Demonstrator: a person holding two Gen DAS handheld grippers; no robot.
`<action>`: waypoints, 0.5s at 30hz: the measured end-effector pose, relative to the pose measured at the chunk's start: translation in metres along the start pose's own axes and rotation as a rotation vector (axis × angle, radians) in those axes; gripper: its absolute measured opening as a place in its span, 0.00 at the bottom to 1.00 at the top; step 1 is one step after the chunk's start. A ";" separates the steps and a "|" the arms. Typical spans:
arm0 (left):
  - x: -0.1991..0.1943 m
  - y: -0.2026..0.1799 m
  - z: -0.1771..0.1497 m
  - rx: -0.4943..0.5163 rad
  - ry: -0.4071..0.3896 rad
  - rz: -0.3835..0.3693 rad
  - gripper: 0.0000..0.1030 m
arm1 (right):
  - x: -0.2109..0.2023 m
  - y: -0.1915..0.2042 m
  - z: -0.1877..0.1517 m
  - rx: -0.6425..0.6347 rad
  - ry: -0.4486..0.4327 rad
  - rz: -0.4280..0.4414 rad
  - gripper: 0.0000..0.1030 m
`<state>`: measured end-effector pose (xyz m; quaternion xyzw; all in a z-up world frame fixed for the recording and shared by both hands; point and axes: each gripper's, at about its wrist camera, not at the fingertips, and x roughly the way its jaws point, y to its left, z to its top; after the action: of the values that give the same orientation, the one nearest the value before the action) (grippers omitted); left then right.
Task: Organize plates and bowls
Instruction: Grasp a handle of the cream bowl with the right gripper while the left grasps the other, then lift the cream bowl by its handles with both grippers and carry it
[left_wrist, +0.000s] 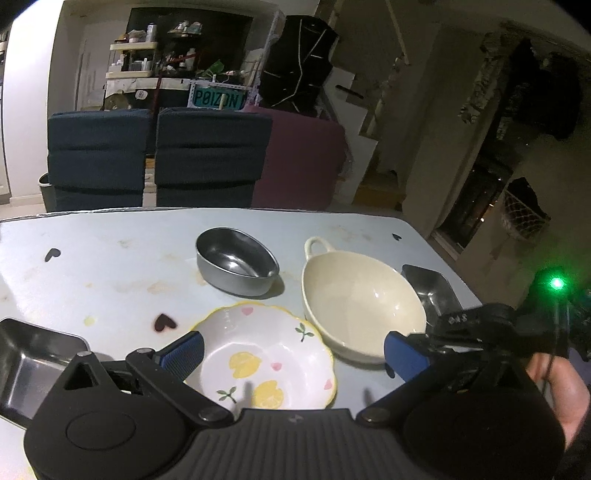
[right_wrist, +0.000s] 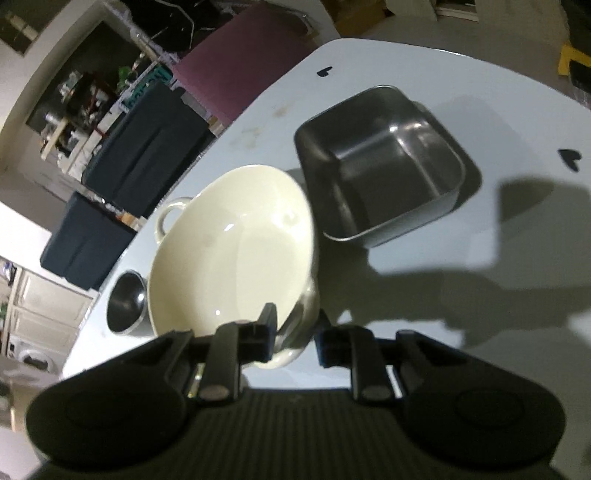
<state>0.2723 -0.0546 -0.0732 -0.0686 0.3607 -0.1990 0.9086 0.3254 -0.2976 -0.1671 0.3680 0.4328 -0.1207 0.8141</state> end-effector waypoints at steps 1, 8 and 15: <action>0.002 -0.001 -0.001 0.002 0.003 -0.008 0.95 | -0.002 -0.004 0.001 -0.011 0.008 -0.002 0.24; 0.030 -0.015 0.004 0.041 0.040 -0.069 0.79 | -0.021 -0.031 0.007 -0.092 0.095 -0.001 0.24; 0.085 -0.029 0.015 0.057 0.104 -0.077 0.65 | -0.030 -0.062 0.029 -0.147 0.059 -0.014 0.21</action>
<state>0.3298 -0.1162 -0.1080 -0.0462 0.3985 -0.2472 0.8820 0.2930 -0.3648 -0.1634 0.3077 0.4666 -0.0834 0.8250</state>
